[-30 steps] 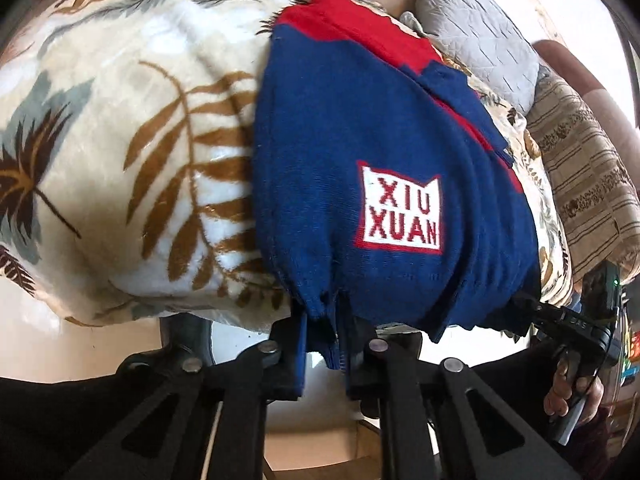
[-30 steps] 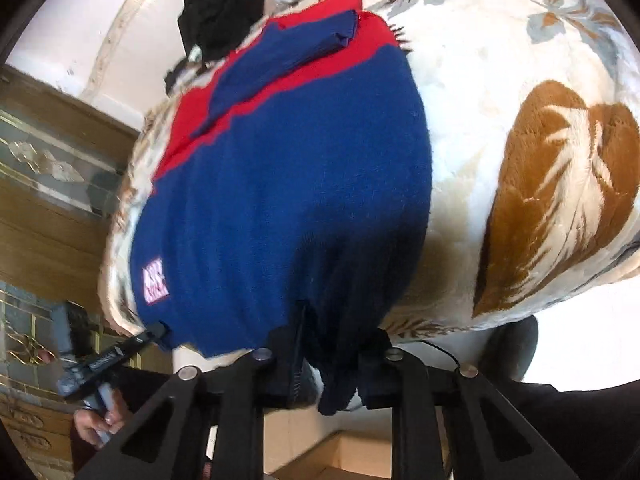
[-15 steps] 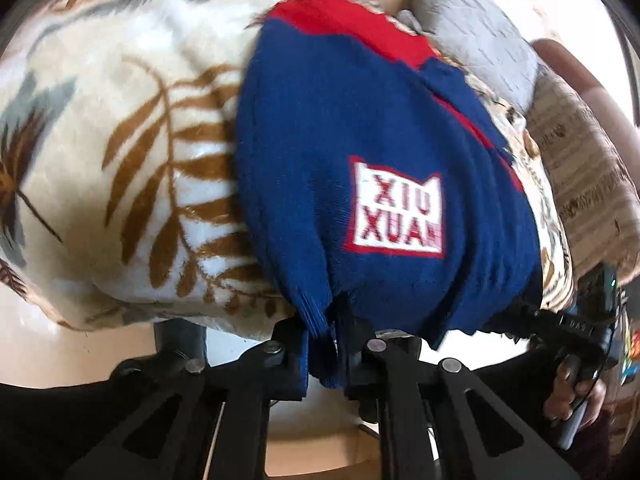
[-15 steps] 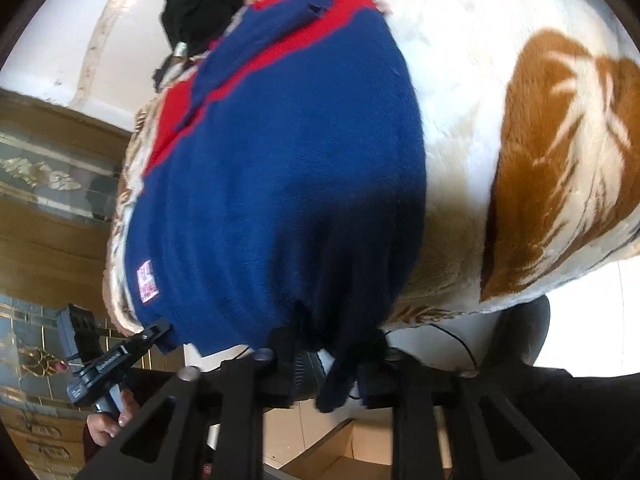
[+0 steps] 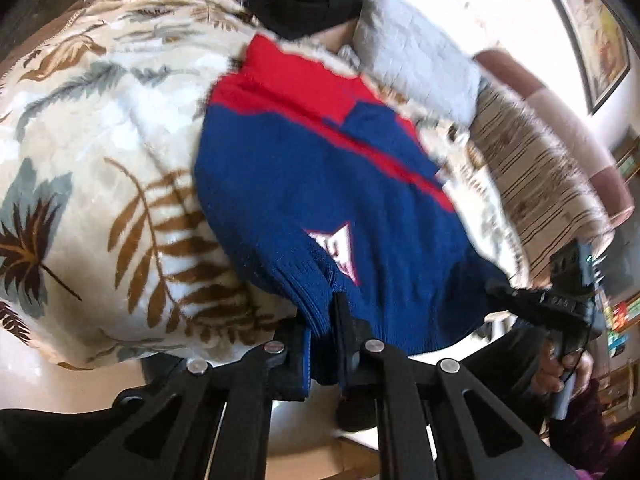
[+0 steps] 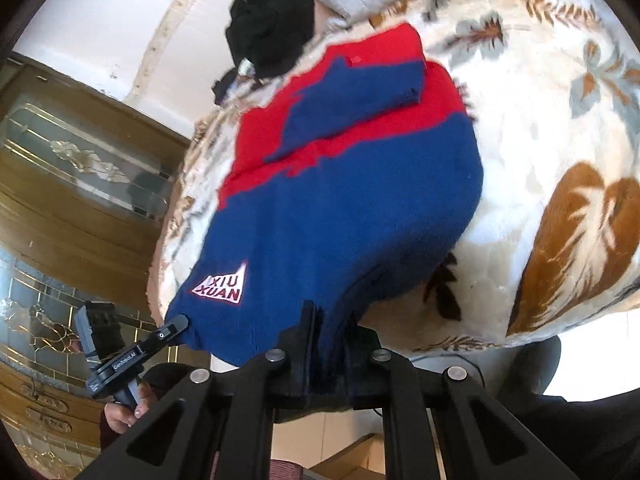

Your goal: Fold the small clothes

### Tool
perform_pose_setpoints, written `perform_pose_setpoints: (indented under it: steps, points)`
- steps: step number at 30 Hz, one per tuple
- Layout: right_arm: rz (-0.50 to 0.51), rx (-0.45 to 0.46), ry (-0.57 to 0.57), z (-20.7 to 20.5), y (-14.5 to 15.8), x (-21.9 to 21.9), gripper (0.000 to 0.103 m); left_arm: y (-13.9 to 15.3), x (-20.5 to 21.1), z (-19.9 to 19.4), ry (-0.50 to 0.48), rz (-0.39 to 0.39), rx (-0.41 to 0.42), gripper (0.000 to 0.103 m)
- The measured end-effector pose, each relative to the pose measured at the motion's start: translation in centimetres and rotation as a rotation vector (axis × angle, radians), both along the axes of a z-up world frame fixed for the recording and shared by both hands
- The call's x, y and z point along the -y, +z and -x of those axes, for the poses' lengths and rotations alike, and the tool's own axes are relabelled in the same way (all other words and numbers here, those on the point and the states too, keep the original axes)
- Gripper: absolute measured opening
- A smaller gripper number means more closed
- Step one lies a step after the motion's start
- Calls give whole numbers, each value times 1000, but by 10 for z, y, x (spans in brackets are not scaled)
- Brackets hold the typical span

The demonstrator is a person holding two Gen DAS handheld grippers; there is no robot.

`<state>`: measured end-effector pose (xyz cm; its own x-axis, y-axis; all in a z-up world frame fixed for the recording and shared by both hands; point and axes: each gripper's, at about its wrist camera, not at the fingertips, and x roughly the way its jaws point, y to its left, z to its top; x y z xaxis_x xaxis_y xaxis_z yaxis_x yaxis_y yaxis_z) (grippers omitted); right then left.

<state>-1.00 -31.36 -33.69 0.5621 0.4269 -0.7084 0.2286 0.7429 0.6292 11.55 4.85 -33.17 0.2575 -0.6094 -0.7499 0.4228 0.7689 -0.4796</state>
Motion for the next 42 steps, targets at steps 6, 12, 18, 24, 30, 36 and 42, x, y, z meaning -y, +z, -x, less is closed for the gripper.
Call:
perform_pose_setpoints:
  steps: [6,12,18,24,30,36,42]
  points:
    - [-47,-133,-61,0,-37,3,17,-54,5,-7,47,-146,-138,39]
    - [-95,-198,-166,8,-58,15,75,-68,14,-10,38,-160,-174,56]
    - [-51,-135,-120,-2,-56,3,15,-62,14,-6,45,-112,-169,10]
    - [-43,-49,-59,3,-8,-7,11,-6,8,8,-11,-61,-68,9]
    - [-106,89,-31,-9,61,10,11,54,1,-14,-41,103,-80,9]
    - [-77,199,-51,-68,123,38,11,121,22,-91,-55,200,-25,9]
    - [-49,245,-130,-158,144,83,11,140,66,-192,-12,175,23,9]
